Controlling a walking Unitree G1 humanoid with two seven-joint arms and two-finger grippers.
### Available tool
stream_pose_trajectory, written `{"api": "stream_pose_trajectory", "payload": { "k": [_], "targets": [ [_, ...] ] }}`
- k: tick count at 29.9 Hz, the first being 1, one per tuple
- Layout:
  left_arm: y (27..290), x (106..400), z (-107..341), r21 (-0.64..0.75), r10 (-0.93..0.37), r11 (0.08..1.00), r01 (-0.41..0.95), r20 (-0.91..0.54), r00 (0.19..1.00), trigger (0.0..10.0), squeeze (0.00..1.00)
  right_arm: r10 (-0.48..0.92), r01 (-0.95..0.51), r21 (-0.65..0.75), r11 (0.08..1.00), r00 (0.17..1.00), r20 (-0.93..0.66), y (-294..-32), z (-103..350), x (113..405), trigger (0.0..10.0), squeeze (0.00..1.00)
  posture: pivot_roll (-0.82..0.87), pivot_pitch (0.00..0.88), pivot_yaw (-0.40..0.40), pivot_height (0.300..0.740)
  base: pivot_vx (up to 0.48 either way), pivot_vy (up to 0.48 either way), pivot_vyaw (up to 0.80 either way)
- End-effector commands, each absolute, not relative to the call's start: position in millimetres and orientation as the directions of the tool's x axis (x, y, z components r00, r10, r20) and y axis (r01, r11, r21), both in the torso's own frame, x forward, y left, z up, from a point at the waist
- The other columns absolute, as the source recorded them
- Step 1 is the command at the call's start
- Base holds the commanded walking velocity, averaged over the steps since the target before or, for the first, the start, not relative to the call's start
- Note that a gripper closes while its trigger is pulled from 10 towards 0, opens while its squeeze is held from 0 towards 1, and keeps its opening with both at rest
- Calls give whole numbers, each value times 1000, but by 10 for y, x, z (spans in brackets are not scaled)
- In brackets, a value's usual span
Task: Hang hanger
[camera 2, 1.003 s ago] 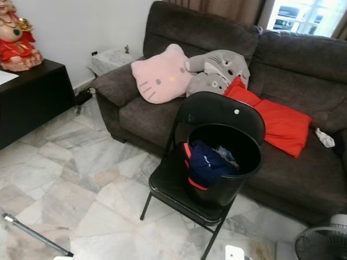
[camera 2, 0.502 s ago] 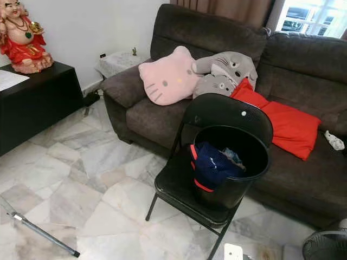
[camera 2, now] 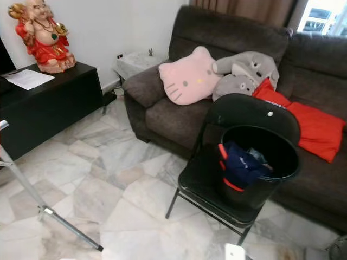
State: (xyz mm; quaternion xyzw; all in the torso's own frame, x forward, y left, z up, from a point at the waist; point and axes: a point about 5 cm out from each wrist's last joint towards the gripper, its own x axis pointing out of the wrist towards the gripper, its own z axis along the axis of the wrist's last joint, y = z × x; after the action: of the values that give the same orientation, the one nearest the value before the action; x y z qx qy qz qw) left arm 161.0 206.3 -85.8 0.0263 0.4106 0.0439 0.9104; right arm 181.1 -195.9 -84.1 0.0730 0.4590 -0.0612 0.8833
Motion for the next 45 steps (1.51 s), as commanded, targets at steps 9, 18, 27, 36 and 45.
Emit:
{"api": "stream_pose_trajectory", "payload": {
  "k": [9,18,27,36,45],
  "targets": [
    [2007,1760,-827,82,99,995,-56,-762,640,10000,0,-27,169,89,982,584,-811,-1894,-827,1857,10000,0,106,20,-25,740,0,0,0],
    [2091,1739,-827,87,107,994,-62,-772,626,10000,0,-27,171,91,981,587,-809,-1891,-826,1860,10000,0,106,19,-25,740,0,0,0],
    [2198,1742,-807,94,115,993,-67,-776,620,10000,0,-29,173,91,981,589,-808,-1892,-825,1861,10000,0,107,20,-25,740,56,0,0],
    [2164,1756,-805,91,106,994,-56,-772,626,10000,0,-31,177,91,980,590,-807,-1891,-825,1861,10000,0,107,21,-24,740,137,0,0],
    [2157,1759,-805,90,104,994,-54,-771,628,10000,0,-33,179,92,979,591,-806,-1891,-825,1861,10000,0,107,20,-24,740,267,0,0]
  ]
}}
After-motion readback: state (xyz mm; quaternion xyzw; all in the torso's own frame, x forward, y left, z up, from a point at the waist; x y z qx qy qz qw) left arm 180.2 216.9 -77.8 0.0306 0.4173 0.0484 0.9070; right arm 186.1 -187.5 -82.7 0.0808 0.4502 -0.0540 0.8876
